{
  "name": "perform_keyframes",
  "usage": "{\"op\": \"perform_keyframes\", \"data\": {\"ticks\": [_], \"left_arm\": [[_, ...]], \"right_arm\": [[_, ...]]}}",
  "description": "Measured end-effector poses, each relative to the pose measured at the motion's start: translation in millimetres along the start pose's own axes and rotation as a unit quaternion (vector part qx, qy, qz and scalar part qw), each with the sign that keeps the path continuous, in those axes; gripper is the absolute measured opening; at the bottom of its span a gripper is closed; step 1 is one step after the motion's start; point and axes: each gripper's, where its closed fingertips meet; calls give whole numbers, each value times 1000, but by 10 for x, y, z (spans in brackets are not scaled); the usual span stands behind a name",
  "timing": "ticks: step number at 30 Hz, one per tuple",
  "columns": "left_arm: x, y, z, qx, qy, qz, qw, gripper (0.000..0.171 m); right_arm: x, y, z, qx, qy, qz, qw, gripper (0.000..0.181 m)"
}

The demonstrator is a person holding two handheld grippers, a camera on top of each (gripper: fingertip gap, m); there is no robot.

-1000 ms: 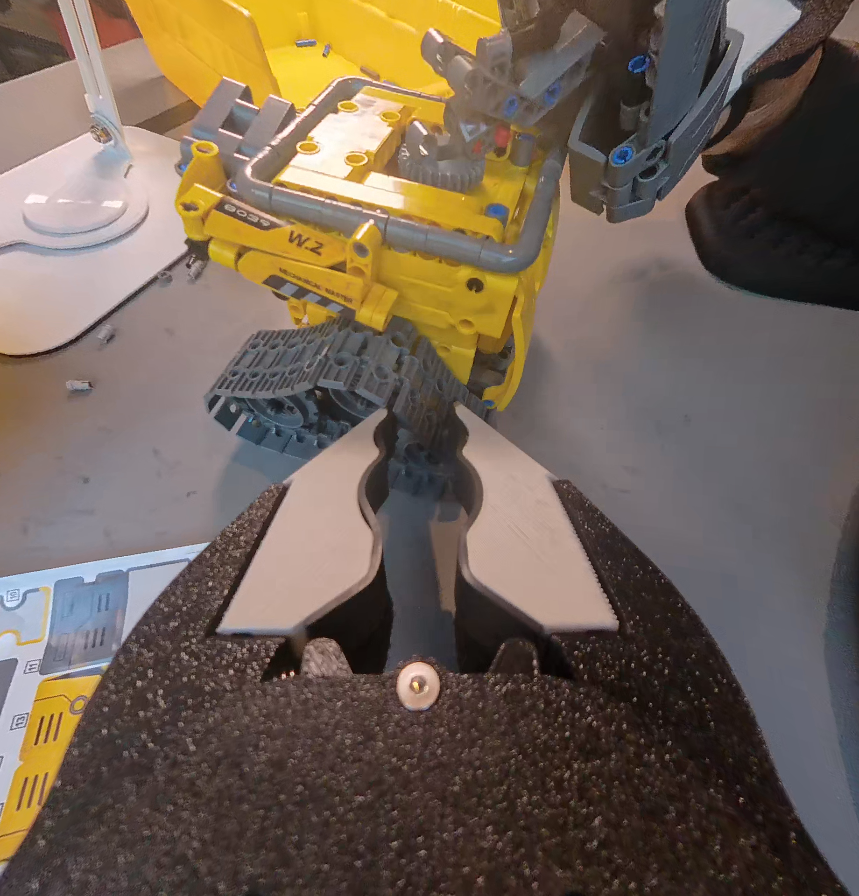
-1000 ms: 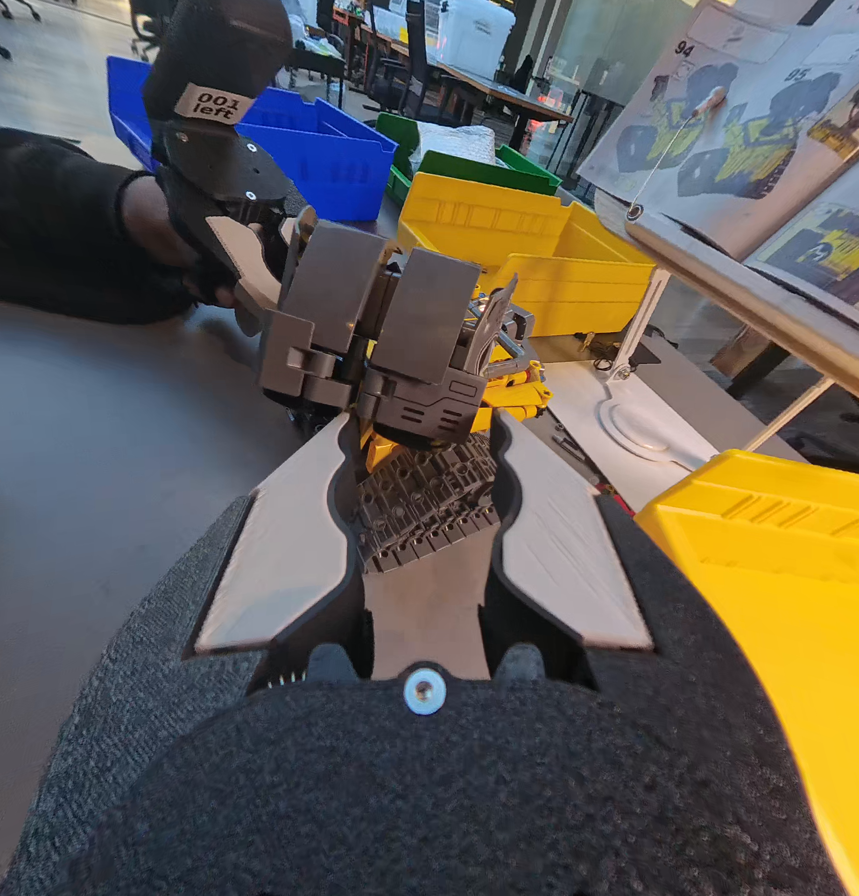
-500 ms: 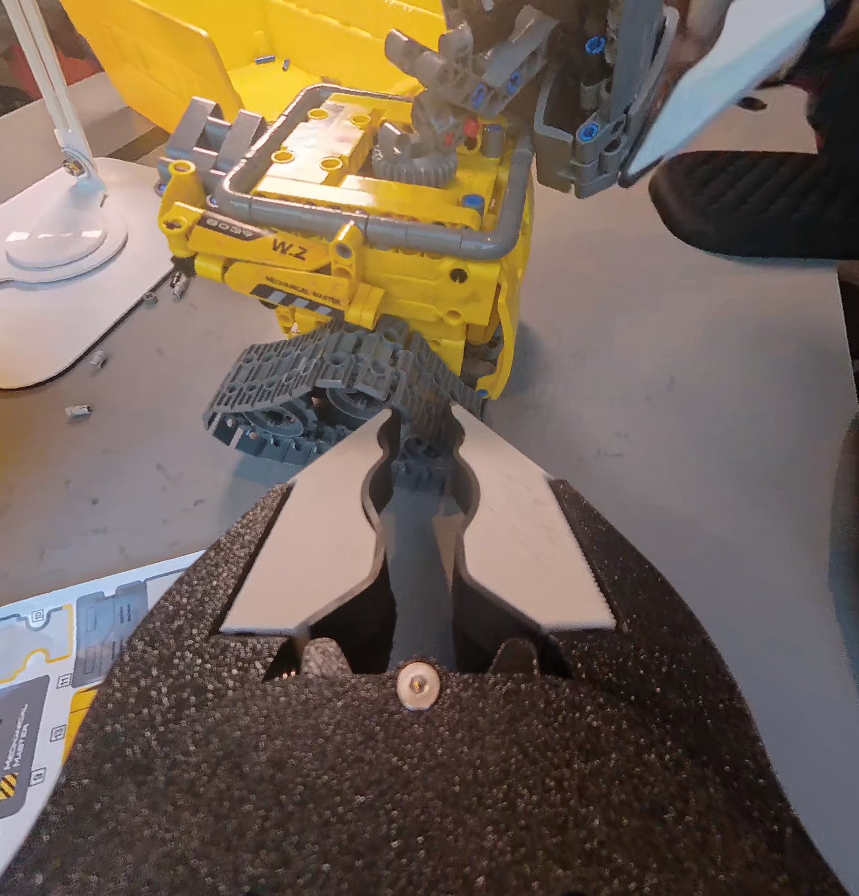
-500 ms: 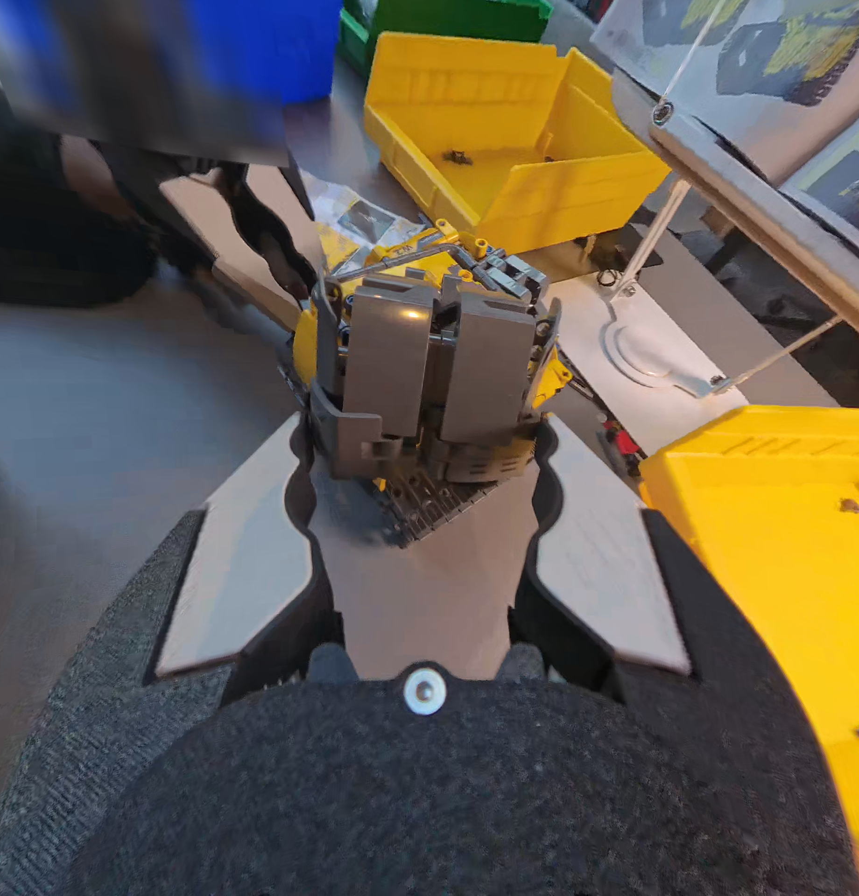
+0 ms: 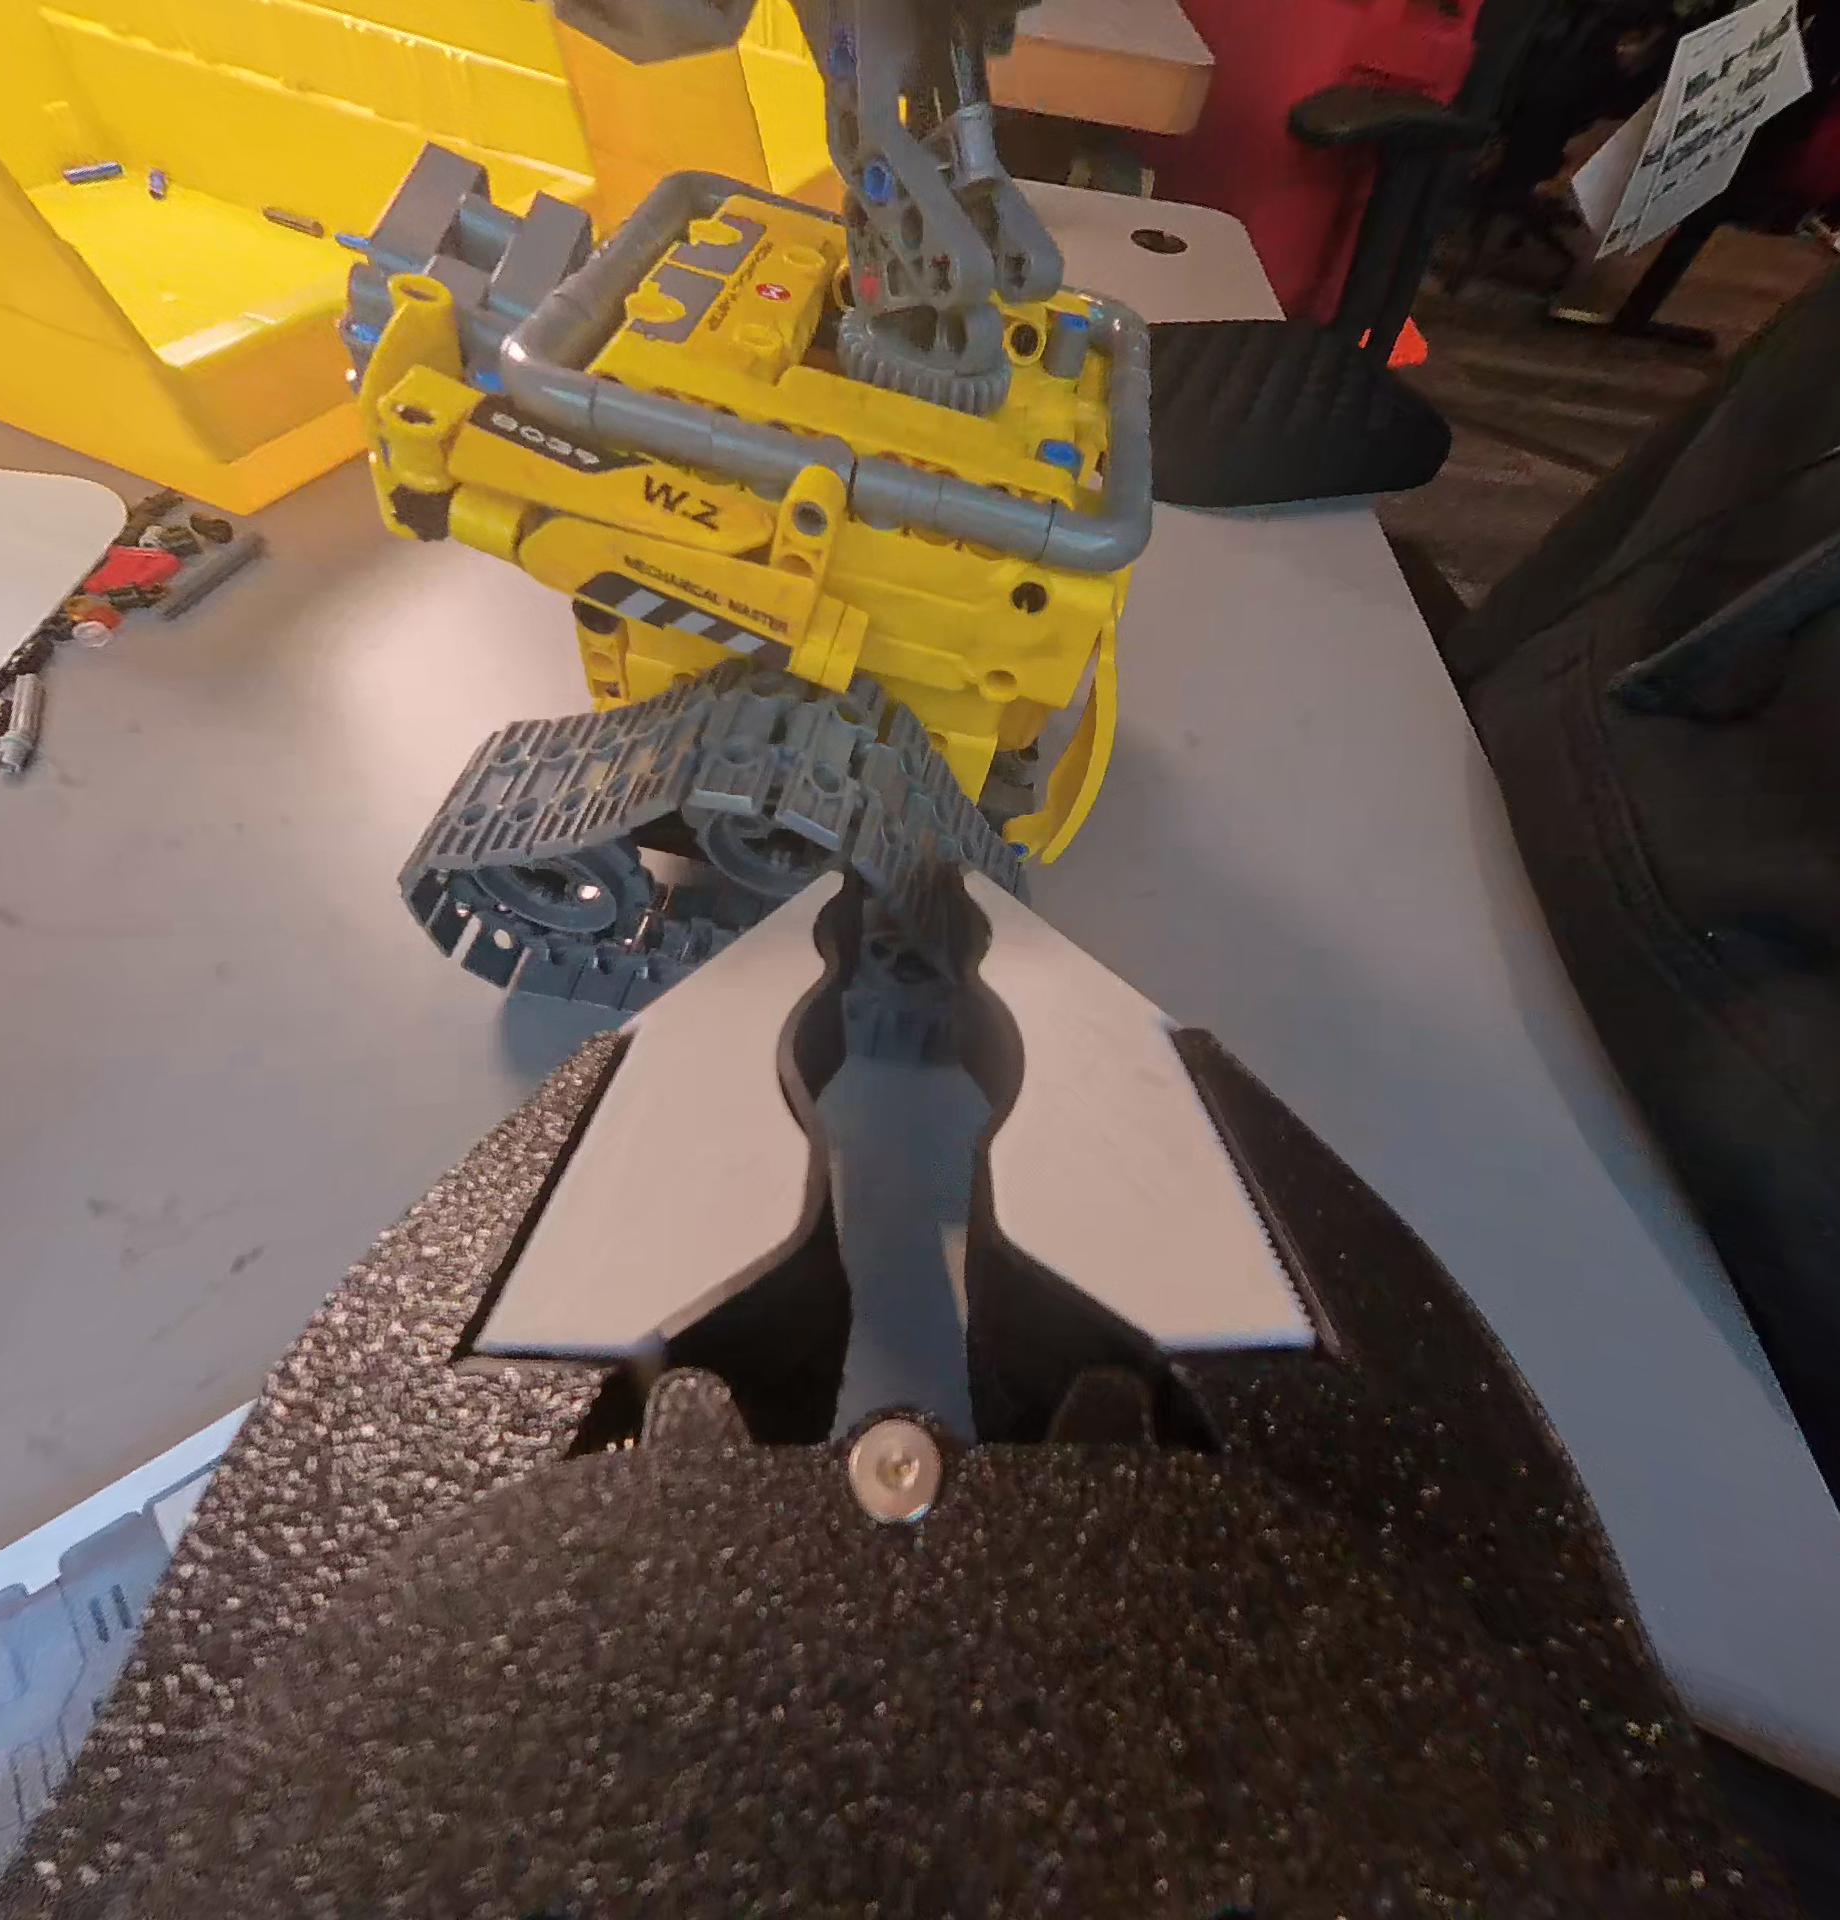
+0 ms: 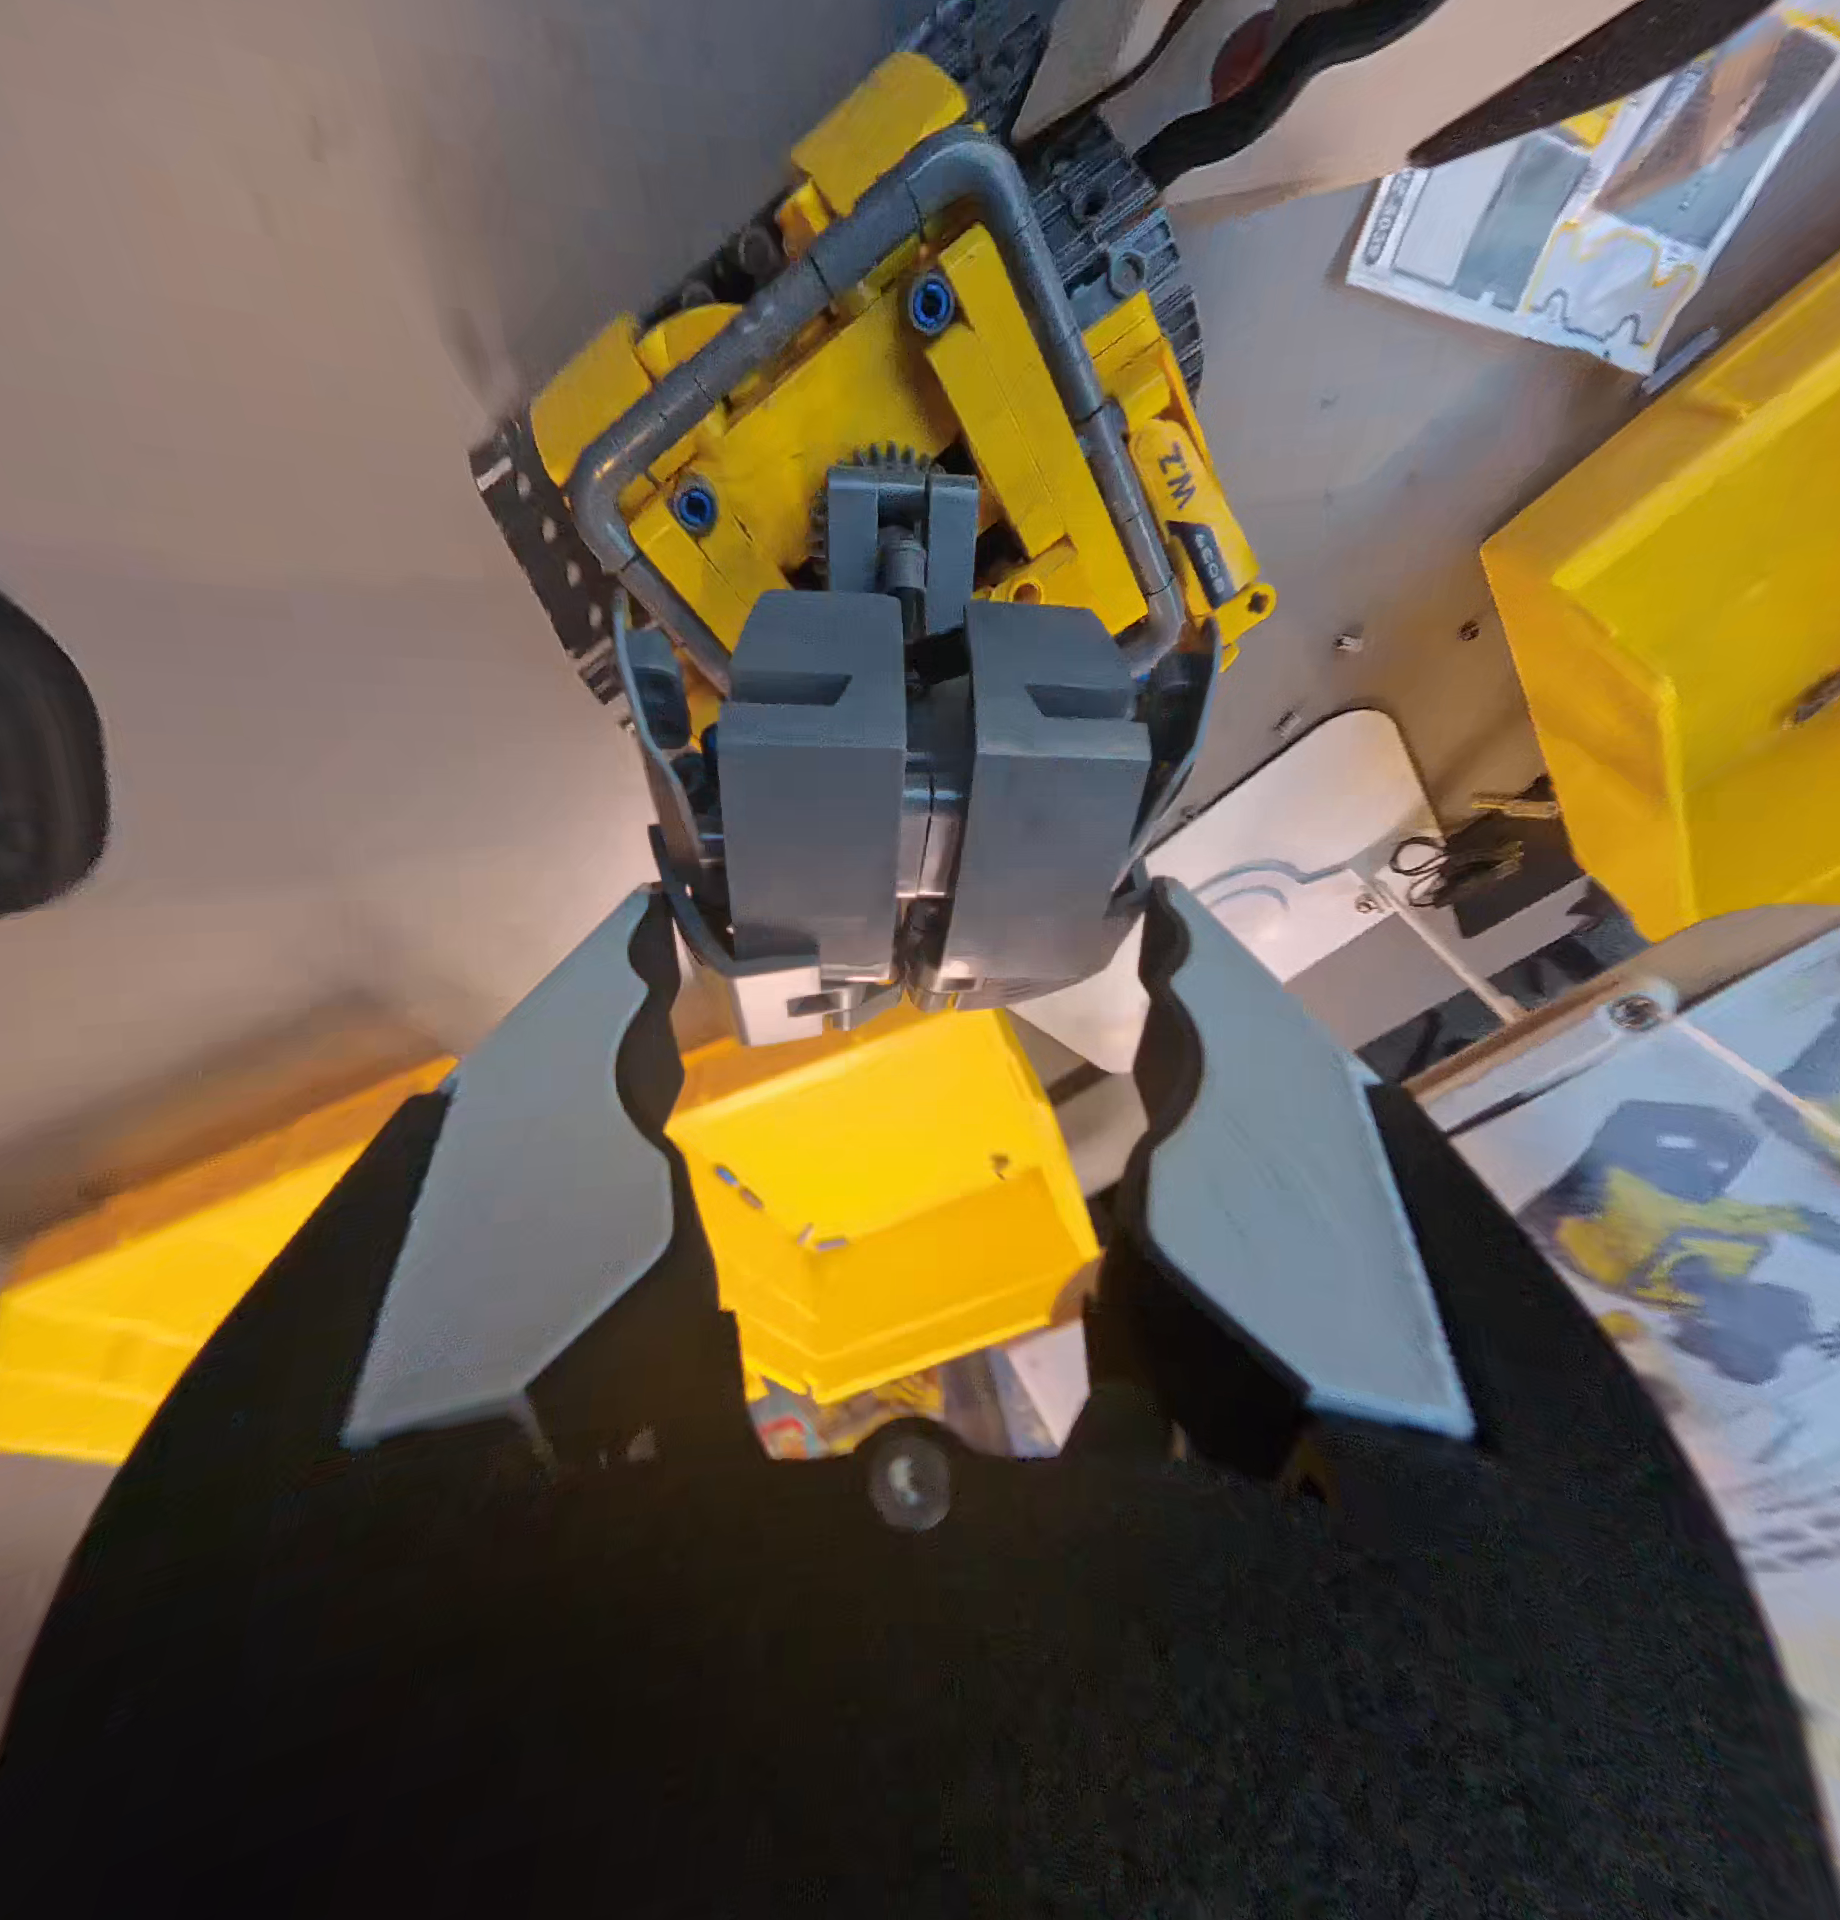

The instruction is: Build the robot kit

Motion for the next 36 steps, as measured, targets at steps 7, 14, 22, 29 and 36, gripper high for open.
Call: {"op": "perform_keyframes", "data": {"ticks": [7, 14, 22, 29, 36], "left_arm": [[25, -12, 3, -5, -3, -34, 999, 15], [9, 1, 4, -5, -8, -61, 998, 16], [6, 26, 8, 5, -12, -107, 994, 17], [71, 92, -29, 2, -17, -131, 991, 18], [394, 31, -26, -2, -3, -212, 977, 19]], "right_arm": [[-381, -2, 108, 83, -110, 47, 989, 79], [-293, -109, 339, -81, 141, 98, 982, 84], [351, 204, -189, -415, 437, 87, 793, 92], [316, 487, -257, -401, 457, 248, 754, 78], [-4, 626, 91, -432, 460, 289, 720, 64]]}}
Point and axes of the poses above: each gripper's, where its closed fingertips meet, y out along the fingers, z out of its underside, x = y × z across the jaws, and after that the axes turned 6 degrees about -z, right-handed
